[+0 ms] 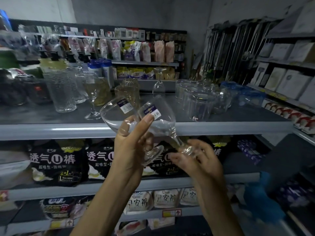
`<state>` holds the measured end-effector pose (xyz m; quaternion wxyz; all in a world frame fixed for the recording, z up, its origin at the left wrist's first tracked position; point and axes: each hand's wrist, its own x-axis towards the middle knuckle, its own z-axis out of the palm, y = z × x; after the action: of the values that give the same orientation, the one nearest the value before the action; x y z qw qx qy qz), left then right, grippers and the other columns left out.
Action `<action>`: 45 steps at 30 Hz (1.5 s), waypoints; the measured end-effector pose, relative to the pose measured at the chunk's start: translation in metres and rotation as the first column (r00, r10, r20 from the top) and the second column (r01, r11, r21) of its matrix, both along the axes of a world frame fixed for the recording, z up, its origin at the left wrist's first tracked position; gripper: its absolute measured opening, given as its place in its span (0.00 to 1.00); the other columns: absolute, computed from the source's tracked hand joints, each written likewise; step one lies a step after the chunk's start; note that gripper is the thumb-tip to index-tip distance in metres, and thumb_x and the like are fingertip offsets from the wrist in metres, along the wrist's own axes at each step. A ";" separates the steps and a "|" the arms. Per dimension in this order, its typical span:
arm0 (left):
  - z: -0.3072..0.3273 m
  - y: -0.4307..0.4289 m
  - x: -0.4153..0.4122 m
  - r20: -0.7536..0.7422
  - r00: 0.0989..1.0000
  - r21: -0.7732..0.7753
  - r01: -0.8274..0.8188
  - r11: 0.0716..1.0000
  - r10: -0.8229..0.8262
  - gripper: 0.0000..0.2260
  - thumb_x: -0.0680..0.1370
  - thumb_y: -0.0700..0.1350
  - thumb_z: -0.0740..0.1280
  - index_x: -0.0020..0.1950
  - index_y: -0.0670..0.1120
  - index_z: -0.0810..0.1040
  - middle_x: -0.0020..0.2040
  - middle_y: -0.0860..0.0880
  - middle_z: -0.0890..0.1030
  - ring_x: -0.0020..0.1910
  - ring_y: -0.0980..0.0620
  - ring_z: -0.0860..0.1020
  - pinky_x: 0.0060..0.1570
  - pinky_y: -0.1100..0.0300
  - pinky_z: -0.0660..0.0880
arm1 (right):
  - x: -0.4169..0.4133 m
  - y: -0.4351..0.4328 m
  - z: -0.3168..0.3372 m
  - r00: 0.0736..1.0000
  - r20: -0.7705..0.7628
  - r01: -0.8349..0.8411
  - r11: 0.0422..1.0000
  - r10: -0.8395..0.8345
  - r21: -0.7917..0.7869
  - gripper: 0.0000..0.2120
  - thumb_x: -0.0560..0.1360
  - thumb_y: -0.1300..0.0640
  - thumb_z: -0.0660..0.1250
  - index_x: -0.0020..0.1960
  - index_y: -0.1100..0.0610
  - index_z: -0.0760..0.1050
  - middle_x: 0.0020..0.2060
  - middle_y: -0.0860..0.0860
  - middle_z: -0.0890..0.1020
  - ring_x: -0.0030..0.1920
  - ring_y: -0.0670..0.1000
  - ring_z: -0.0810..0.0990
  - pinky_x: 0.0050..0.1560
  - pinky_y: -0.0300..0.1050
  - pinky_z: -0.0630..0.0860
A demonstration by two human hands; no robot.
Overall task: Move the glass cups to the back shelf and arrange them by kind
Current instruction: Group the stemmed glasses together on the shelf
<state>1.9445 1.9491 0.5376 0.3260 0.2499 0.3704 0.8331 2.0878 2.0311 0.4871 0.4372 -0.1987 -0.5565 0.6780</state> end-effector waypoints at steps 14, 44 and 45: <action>-0.022 -0.022 -0.004 -0.163 0.987 -0.266 -0.040 0.963 -0.004 0.21 0.70 0.63 0.75 0.55 0.51 0.84 0.58 0.45 0.86 0.30 0.53 0.68 0.36 0.58 0.66 | 0.002 0.038 0.081 0.953 -0.264 0.185 0.975 -0.148 0.122 0.21 0.71 0.54 0.72 0.61 0.61 0.79 0.52 0.55 0.87 0.53 0.56 0.87 0.54 0.49 0.84; 0.022 0.112 -0.028 -0.167 0.931 -0.106 -0.344 0.933 0.324 0.18 0.65 0.56 0.81 0.53 0.53 0.86 0.49 0.44 0.87 0.41 0.50 0.84 0.39 0.59 0.80 | -0.232 0.291 0.169 0.757 0.603 -0.274 0.715 -0.251 0.643 0.30 0.60 0.43 0.85 0.50 0.62 0.81 0.45 0.56 0.86 0.47 0.57 0.86 0.52 0.60 0.84; 0.023 0.112 -0.032 -0.166 0.936 -0.107 -0.329 0.938 0.310 0.18 0.65 0.57 0.82 0.52 0.53 0.86 0.50 0.43 0.87 0.42 0.49 0.84 0.39 0.58 0.80 | -0.234 0.293 0.167 0.758 0.602 -0.267 0.723 -0.251 0.637 0.31 0.59 0.42 0.85 0.51 0.60 0.80 0.46 0.54 0.85 0.48 0.55 0.86 0.52 0.59 0.84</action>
<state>1.9122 2.0609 0.5604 0.1739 0.2245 0.4839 0.8277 1.8535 2.3245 0.6538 0.2533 -0.2415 -0.8842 0.3093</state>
